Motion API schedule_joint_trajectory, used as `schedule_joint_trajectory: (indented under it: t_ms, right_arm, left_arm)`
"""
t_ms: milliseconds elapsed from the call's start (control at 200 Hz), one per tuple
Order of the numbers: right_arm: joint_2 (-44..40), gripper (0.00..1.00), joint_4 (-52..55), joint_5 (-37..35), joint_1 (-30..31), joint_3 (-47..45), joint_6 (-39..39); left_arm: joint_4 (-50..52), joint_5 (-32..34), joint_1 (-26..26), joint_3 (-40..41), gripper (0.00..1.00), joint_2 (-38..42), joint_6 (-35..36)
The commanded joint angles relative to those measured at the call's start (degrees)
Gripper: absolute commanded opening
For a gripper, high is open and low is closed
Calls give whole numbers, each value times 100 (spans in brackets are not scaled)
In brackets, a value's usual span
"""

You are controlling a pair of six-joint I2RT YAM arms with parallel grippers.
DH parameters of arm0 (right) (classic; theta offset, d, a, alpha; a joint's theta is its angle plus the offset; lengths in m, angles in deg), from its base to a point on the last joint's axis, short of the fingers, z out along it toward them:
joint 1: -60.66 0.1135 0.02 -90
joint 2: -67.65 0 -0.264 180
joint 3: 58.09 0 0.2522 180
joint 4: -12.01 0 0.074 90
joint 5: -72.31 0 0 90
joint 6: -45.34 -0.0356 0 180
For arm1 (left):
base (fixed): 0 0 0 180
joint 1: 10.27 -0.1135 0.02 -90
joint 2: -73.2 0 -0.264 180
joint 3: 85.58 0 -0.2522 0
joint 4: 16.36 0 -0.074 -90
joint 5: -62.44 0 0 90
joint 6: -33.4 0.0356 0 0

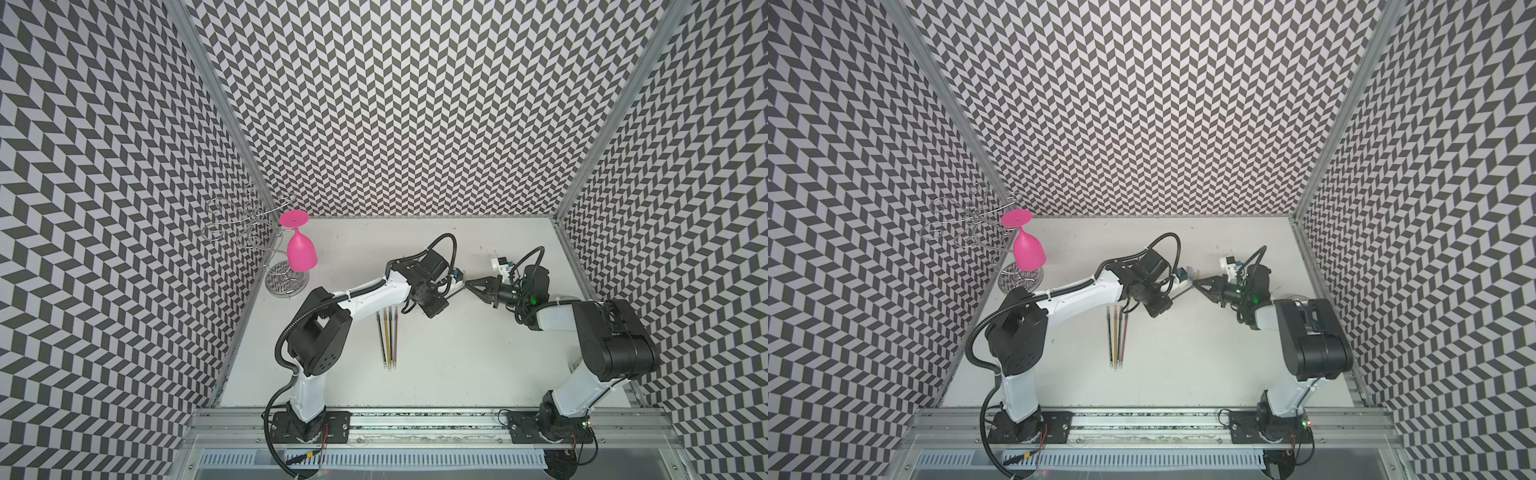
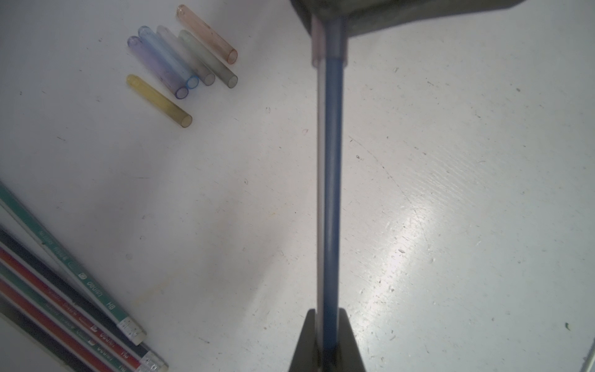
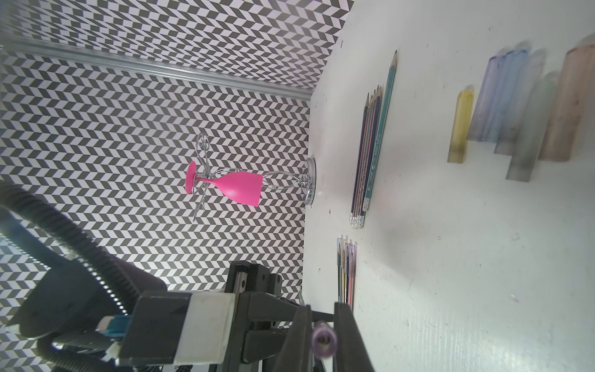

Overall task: Remove the protective cover of the pencils
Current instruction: Remove the protective sleeve from the pencil, then place the pencil at the center of the board.

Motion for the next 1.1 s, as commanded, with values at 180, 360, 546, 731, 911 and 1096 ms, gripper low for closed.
schedule_joint_trajectory:
  t_ms: [180,360,546,731,911,1096]
  right_arm:
    - [77,9,148,-609,-440,183,308]
    - [59,9,425,-851,-700,382,408]
    - [255,9,667,-1013,-860,900,367]
    - [471,8,1134,-1048,-1023,1584,373]
    - [231,6,1675,-1285,-933,1726,802]
    - [-184,7,2035,-1809,-385,1154,1608]
  left_arm:
    - [456,-72,-17,-107,0,177,87]
    - [464,-90,-23,-116,0,176,87]
    - [472,-95,-21,-116,0,159,79]
    - [474,-104,-20,-115,0,142,95]
    - [350,-201,-233,-117,0,182,-58]
    - [-356,-759,-1304,-35,0,385,-679]
